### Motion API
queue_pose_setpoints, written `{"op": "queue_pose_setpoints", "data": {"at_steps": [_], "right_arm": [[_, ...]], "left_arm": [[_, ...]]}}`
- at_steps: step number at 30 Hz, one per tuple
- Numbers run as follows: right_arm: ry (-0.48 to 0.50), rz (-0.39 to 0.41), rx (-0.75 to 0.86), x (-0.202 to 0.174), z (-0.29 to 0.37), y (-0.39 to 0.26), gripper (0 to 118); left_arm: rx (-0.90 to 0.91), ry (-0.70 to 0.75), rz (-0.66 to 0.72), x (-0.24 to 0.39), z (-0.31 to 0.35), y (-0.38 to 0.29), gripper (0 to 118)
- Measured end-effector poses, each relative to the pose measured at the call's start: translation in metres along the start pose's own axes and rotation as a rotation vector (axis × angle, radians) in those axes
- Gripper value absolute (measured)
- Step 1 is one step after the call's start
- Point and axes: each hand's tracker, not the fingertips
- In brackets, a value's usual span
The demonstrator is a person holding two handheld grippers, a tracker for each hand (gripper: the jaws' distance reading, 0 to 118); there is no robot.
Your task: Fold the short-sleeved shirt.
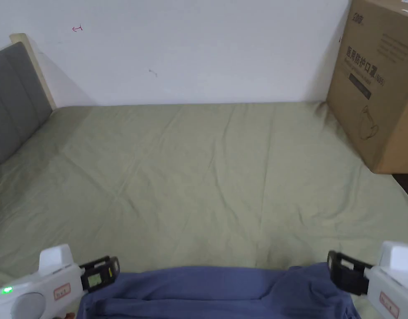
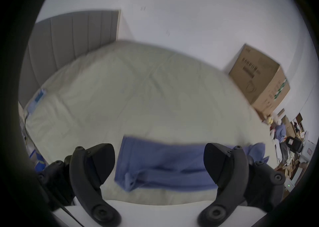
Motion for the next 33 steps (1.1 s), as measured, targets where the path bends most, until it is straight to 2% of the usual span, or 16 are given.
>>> {"op": "queue_pose_setpoints", "data": {"at_steps": [5,8,10,12,13,14,15,16,17,21,25,33], "right_arm": [[0.006,0.059,0.207,-0.028,0.028,0.048,95],[0.001,0.105,0.301,-0.046,0.039,0.063,95],[-0.03,0.141,0.331,-0.057,0.042,0.067,95],[-0.038,0.157,0.352,-0.066,0.045,0.068,89],[-0.047,0.16,0.359,-0.069,0.045,0.068,79],[-0.062,0.163,0.367,-0.073,0.046,0.067,66],[-0.085,0.175,0.373,-0.075,0.045,0.067,47],[-0.095,0.19,0.376,-0.077,0.044,0.066,14],[-0.091,0.189,0.377,-0.078,0.044,0.065,0],[-0.081,0.171,0.373,-0.075,0.038,0.065,0],[-0.074,0.174,0.366,-0.077,0.035,0.065,0],[-0.038,0.179,0.331,-0.081,0.025,0.063,0]], "left_arm": [[0.252,0.022,-0.059,0.032,0.025,0.038,108],[0.39,0.034,-0.147,0.051,0.036,0.048,107],[0.438,0.073,-0.202,0.066,0.042,0.051,102],[0.481,0.082,-0.238,0.075,0.044,0.049,90],[0.485,0.081,-0.241,0.073,0.038,0.048,82],[0.485,0.076,-0.241,0.075,0.038,0.047,66],[0.49,0.063,-0.235,0.076,0.04,0.046,49],[0.496,0.033,-0.227,0.076,0.041,0.044,20],[0.508,-0.017,-0.223,0.08,0.044,0.042,0],[0.465,-0.004,-0.283,0.08,0.041,0.042,0],[0.411,-0.007,-0.278,0.07,0.036,0.042,0],[-0.036,-0.25,0.076,-0.019,-0.008,0.044,0]]}}
